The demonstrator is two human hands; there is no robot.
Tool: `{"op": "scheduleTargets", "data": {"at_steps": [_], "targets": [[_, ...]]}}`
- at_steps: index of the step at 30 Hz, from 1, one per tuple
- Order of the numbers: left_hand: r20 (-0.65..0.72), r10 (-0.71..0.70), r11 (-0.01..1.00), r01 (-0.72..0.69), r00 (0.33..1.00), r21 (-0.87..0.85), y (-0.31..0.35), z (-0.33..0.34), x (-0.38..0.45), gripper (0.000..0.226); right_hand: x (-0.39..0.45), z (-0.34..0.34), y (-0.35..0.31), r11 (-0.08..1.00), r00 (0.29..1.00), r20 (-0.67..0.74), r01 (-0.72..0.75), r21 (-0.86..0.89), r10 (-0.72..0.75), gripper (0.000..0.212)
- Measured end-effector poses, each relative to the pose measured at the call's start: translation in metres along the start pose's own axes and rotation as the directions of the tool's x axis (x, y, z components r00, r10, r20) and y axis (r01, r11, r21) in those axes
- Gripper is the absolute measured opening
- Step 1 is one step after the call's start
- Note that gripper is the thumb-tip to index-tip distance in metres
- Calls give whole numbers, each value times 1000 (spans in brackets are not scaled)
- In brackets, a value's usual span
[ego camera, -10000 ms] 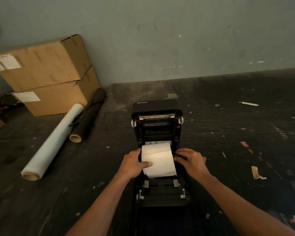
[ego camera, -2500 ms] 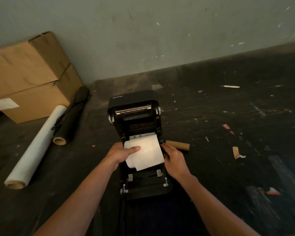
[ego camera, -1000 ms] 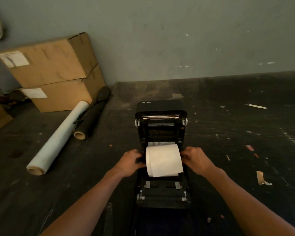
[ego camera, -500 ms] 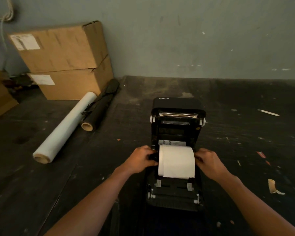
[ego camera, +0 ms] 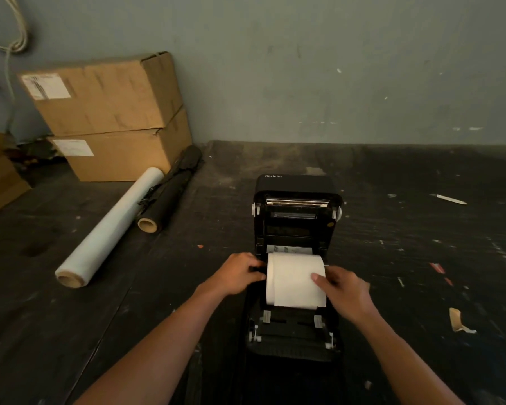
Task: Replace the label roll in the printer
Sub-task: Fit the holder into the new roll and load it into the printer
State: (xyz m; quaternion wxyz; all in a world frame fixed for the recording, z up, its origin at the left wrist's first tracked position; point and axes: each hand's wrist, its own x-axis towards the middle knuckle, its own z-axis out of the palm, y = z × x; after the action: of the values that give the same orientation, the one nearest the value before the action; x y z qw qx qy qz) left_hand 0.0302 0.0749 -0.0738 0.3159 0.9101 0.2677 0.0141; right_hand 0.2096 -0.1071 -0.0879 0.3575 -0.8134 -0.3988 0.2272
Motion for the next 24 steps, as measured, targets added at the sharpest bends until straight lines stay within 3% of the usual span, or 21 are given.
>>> {"op": "scheduleTargets", "data": {"at_steps": [7, 11, 14, 17, 20, 24], "targets": [[5, -128, 991, 128, 992, 42, 18, 6, -10, 25, -12, 4, -10, 998, 995, -87, -48, 34, 51, 45], [-95, -257, 952, 235, 962, -197, 29, 5, -23, 31, -20, 1, -13, 982, 991, -79, -91, 164, 105, 48], [-164, -376, 850, 268, 912, -453, 37, 8, -36, 19, -29, -1, -14, 921, 989, -27, -128, 368, 148, 46], [-93, -389, 810, 292, 916, -509, 44, 15, -52, 16, -39, 0, -14, 797, 977, 82, -210, 566, 199, 40], [-22, -379, 806, 319, 925, -499, 47, 24, -63, 21, -49, 2, -13, 713, 962, 162, -272, 646, 219, 30], [25, -360, 801, 323, 933, -504, 46, 36, -73, 14, -60, 4, -8, 729, 956, 177, -294, 619, 235, 27]]}}
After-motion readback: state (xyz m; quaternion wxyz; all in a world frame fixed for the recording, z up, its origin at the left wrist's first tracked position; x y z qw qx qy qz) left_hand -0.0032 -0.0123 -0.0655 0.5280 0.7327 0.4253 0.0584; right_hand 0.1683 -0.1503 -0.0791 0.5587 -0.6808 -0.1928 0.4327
